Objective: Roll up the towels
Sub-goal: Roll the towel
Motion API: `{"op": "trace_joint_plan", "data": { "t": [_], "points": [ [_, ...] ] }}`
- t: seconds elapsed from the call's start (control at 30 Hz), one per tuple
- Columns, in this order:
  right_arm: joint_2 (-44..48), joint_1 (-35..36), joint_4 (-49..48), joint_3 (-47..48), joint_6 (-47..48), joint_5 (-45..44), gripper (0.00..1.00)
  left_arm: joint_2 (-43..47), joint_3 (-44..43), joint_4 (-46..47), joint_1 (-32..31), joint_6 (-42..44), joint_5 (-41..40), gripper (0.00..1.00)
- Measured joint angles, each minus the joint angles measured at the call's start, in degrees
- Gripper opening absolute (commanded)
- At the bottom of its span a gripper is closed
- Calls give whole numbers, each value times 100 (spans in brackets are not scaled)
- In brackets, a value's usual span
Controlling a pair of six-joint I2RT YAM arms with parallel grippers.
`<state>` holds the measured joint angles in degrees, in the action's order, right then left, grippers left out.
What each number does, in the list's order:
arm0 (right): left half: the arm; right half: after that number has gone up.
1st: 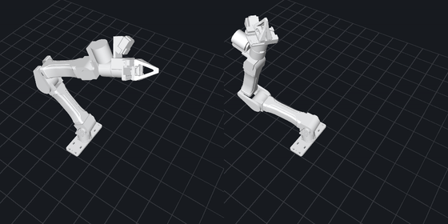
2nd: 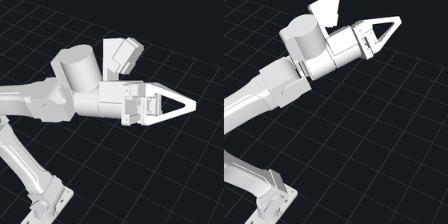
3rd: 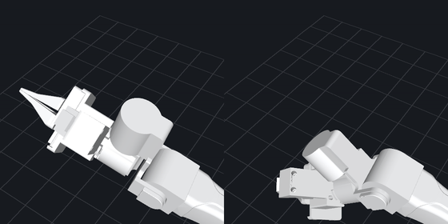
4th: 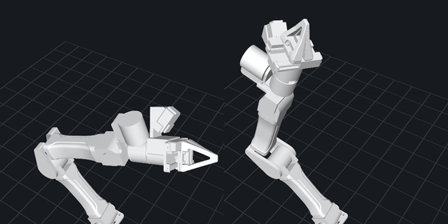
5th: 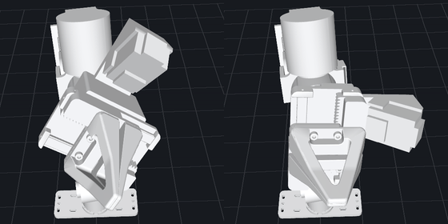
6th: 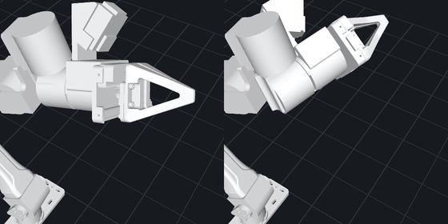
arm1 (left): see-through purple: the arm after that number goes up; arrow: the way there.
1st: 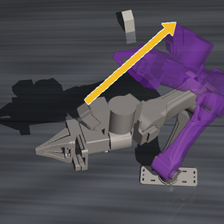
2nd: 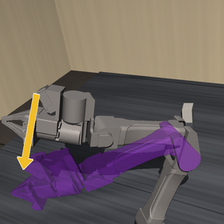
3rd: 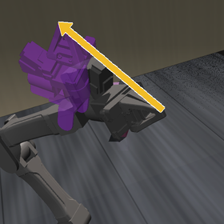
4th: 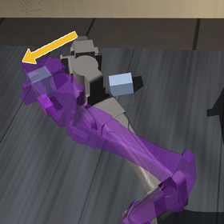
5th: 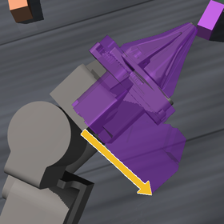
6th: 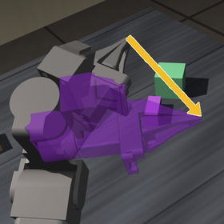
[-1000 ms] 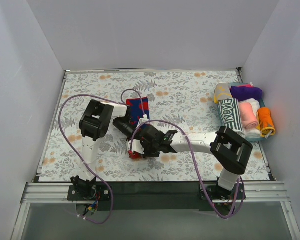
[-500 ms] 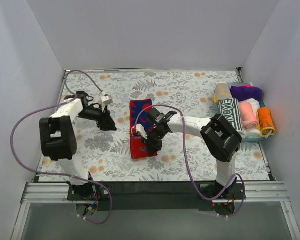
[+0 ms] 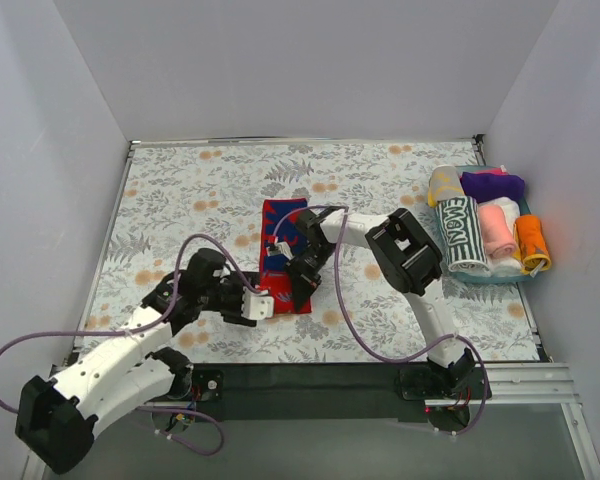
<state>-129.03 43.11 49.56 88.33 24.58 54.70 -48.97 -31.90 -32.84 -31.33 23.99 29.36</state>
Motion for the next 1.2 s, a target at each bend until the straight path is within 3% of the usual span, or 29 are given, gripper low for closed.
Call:
{"op": "trace_joint_plan", "data": {
  "t": [0.33, 0.43, 0.47, 0.6, 0.7, 0.77, 0.8, 0.9, 1.0, 1.2],
  "points": [
    [-330, -116, 341, 160, -234, 374, 1, -1167, 509, 1333, -2402, 157, -1812, 52],
    [-354, -122, 398, 162, -238, 415, 1, -1794, 599, 1779, -2723, 238, -2328, 46],
    [-354, -122, 413, 162, -238, 420, 1, -1915, 579, 1987, -2771, 249, -2487, 39],
    [-354, -142, 437, 162, -236, 437, 1, -2415, 581, 2557, -2782, 284, -3023, 13],
    [-354, -168, 435, 162, -238, 446, 2, -2522, 549, 2573, -2796, 195, -3080, 0],
    [-354, -192, 437, 162, -260, 442, 10, -2518, 452, 2406, -2780, 96, -2997, 0],
    [-343, -216, 444, 162, -291, 439, 22, -2511, 389, 2288, -2741, 55, -2889, 0],
    [-195, -369, 507, 210, -391, 291, 40, -2514, 79, 1731, -2452, -57, -2376, 0],
    [326, -789, 391, 273, -522, -46, 48, -2667, -313, 968, -1982, -157, -1681, 0],
    [2323, -1700, -660, -214, -741, -831, 50, -3801, -1462, -448, -907, -55, -7, 0]
  ]
}}
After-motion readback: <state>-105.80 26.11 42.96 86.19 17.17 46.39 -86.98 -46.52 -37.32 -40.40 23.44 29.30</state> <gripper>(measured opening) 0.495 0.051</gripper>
